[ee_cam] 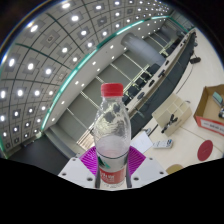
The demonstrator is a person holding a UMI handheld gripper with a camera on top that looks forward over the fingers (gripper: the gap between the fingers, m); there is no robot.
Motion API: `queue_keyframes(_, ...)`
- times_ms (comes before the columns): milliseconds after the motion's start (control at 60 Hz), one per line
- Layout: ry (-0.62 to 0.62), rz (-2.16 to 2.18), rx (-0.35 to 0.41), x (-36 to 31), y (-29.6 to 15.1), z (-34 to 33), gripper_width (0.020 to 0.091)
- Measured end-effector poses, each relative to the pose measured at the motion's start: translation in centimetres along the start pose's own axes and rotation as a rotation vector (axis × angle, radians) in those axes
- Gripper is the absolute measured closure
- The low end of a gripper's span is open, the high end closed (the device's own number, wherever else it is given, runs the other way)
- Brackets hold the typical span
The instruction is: Pour water
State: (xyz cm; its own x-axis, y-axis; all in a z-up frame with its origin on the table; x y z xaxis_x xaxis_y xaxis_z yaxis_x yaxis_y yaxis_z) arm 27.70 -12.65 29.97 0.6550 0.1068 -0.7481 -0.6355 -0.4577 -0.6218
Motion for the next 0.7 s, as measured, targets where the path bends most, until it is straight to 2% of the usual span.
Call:
queue_keyframes(100,0.123,-0.275,0.049,0.5,-3.6,-2.2,0.0756)
queue_keyframes(167,0.226,-0.423,0.093,3.0,-5.4,-2.3,0.0755)
queue_keyframes(267,0.388,-0.576,0.11,7.9,-7.2,-3.6,0.0756)
queue_keyframes(367,0.501,-0.639,0.095,15.2,-7.1,-3.2,0.0758)
queue_keyframes(433,0.553,-0.643,0.058,17.2,-6.5,-3.5,0.0758)
queue_keyframes(500,0.584,-0.642,0.027,21.6,-5.0,-1.8,0.0757)
queue_keyframes(700,0.632,-0.602,-0.033,27.5,-1.3,-2.6,0.0755)
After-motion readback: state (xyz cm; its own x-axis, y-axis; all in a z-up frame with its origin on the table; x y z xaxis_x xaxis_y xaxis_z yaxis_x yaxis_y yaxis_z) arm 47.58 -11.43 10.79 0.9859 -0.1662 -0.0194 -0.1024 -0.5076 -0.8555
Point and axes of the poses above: the point between the fingertips, and its own axes, seen from behind it with the camera up: x to the right, y down, z forward, the way the camera looks, the point moved 7 cm from there along -z, backward, against the way the camera looks, and after that the axes turned 15 degrees about -x, right-handed, at the moved point
